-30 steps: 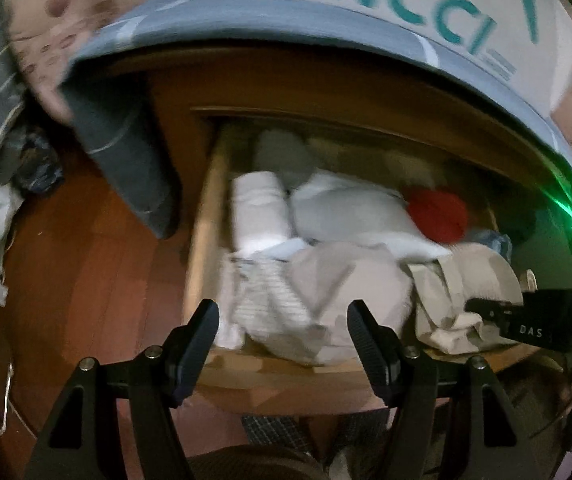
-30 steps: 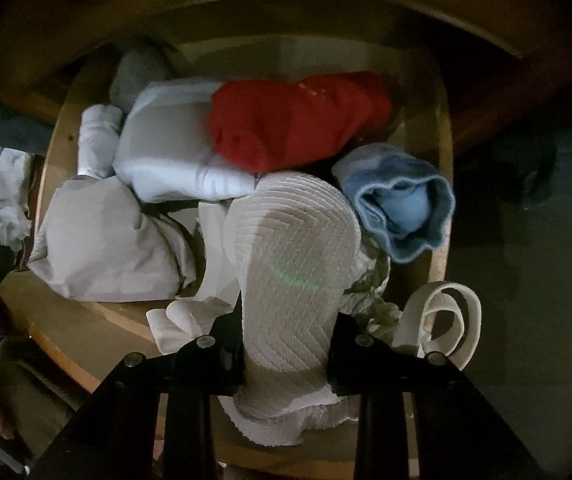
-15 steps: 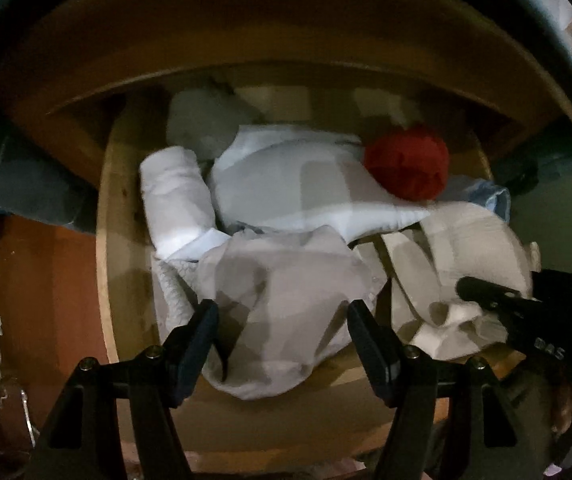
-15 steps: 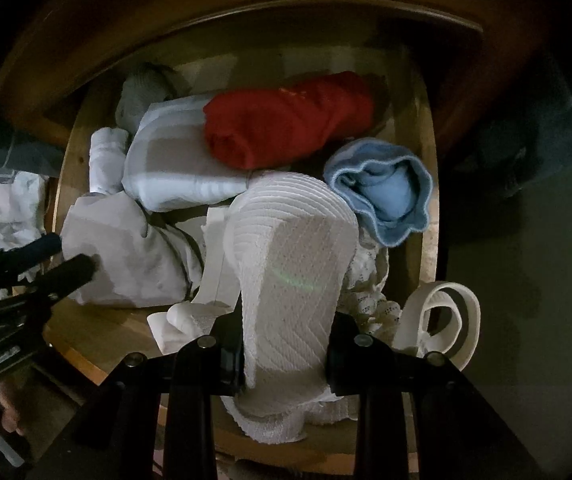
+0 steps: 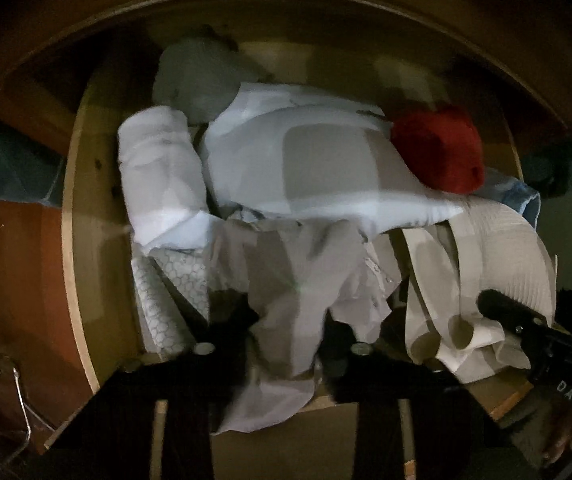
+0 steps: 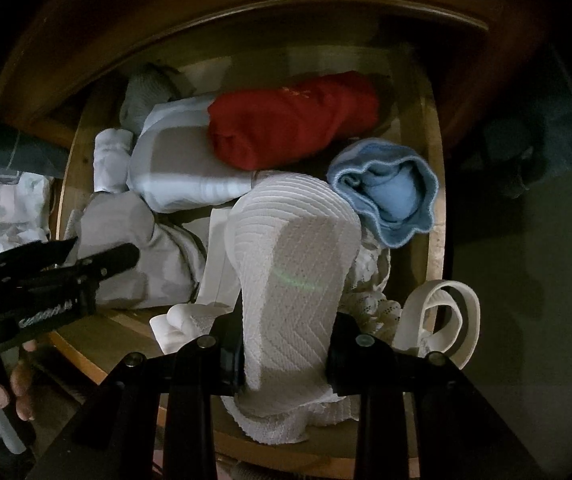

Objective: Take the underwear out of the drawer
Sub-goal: 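Grasp the beige underwear with the left gripper and lift while the right gripper holds the white knit underwear, then carry the beige underwear into the white box and open the left gripper, then move the left gripper back in front of the drawer, then lift the white knit underwear with the right gripper and release it into the box, then move the right gripper back over the drawer toward the light blue sock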

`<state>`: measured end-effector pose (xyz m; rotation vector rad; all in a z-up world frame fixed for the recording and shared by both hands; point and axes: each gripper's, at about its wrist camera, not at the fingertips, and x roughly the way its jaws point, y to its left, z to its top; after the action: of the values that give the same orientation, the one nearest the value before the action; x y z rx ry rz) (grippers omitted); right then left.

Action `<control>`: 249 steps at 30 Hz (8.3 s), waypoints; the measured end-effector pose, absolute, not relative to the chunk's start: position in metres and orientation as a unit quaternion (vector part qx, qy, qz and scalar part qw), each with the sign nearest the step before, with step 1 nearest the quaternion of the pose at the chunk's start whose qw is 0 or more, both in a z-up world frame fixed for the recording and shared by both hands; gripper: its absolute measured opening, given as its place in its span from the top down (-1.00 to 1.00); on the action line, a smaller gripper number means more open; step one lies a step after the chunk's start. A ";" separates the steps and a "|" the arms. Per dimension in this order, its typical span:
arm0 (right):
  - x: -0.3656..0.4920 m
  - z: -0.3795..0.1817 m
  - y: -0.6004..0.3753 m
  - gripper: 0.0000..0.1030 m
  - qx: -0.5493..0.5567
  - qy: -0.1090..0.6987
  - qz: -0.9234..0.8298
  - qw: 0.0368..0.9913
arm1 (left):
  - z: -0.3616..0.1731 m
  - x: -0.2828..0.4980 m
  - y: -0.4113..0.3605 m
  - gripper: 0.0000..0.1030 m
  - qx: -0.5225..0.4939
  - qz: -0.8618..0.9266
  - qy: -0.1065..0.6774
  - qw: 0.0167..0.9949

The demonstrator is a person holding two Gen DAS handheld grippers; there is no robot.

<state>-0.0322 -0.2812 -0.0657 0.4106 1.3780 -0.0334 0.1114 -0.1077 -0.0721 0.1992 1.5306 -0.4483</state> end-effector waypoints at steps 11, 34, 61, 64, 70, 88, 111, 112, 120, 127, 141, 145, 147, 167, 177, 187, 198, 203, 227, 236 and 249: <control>-0.032 -0.066 -0.281 0.45 0.187 0.630 -0.015 0.754 | -0.035 0.098 -0.099 0.63 0.075 -0.222 0.649 0.724; -0.031 -0.064 -0.281 0.45 0.184 0.626 -0.023 0.757 | 0.082 0.061 -0.064 0.63 0.076 -0.269 0.543 0.792; -0.032 -0.063 -0.282 0.45 0.187 0.625 -0.020 0.758 | 0.326 0.076 -0.059 0.63 0.075 -0.307 0.363 0.876; -0.033 -0.062 -0.282 0.45 0.186 0.623 -0.020 0.760 | 0.356 0.090 -0.062 0.63 0.078 -0.297 0.337 0.890; -0.033 -0.060 -0.282 0.45 0.185 0.620 -0.023 0.762 | 0.380 0.134 -0.079 0.63 0.082 -0.262 0.306 0.912; -0.034 -0.060 -0.284 0.45 0.192 0.613 -0.020 0.766 | 0.257 0.249 -0.142 0.63 0.081 -0.219 0.394 0.889; -0.032 -0.061 -0.281 0.45 0.184 0.615 -0.023 0.767 | 0.239 0.243 -0.118 0.03 0.039 -0.203 0.432 0.878; -0.032 -0.061 -0.281 0.45 0.184 0.615 -0.023 0.767 | 0.243 0.237 -0.116 0.01 0.042 -0.203 0.426 0.881; -0.034 -0.058 -0.281 0.45 0.184 0.604 -0.022 0.775 | 0.251 0.169 -0.083 -0.04 0.075 -0.182 0.373 0.907; -0.041 -0.046 -0.292 0.45 0.216 0.571 -0.020 0.792 | 0.200 0.104 -0.042 -0.14 0.083 -0.136 0.356 0.921; -0.038 -0.007 -0.288 0.46 0.213 0.572 -0.021 0.792 | 0.068 0.056 0.005 -0.14 0.027 -0.086 0.452 0.888; -0.043 0.009 -0.283 0.46 0.206 0.573 -0.011 0.793 | 0.047 0.052 0.017 -0.14 0.011 -0.075 0.468 0.880; -0.046 0.016 -0.282 0.46 0.203 0.576 -0.005 0.792 | 0.040 0.050 0.021 -0.14 0.004 -0.070 0.469 0.880; -0.083 0.153 -0.259 0.46 0.182 0.486 0.084 0.851 | 0.026 0.051 0.044 -0.14 -0.061 -0.035 0.483 0.873; -0.061 0.255 -0.255 0.46 0.147 0.393 0.087 0.903 | 0.029 0.047 0.036 -0.14 -0.038 -0.036 0.472 0.880; 0.015 0.306 -0.267 0.45 0.117 0.350 0.037 0.929 | 0.028 0.048 0.035 -0.14 -0.031 -0.035 0.471 0.881; 0.112 0.246 -0.287 0.45 0.083 0.407 -0.037 0.909 | 0.024 0.050 0.032 -0.14 -0.024 -0.036 0.476 0.879; 0.135 0.213 -0.300 0.43 0.101 0.433 -0.053 0.894 | 0.021 0.052 0.034 -0.13 -0.028 -0.039 0.481 0.876; 0.092 0.235 -0.287 -0.37 0.078 0.450 -0.017 0.890 | 0.022 0.053 0.038 -0.14 -0.046 -0.039 0.485 0.872; 0.002 0.202 -0.264 -0.39 0.055 0.525 0.037 0.848 | 0.023 0.053 0.041 -0.14 -0.048 -0.039 0.487 0.871; -0.034 0.011 -0.255 -0.32 0.102 0.663 0.011 0.741 | 0.022 0.054 0.041 -0.14 -0.051 -0.040 0.490 0.869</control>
<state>-0.0337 -0.2552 0.0107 0.2245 1.4548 0.0252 0.0541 0.0414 0.0221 -0.1067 1.0254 -0.0829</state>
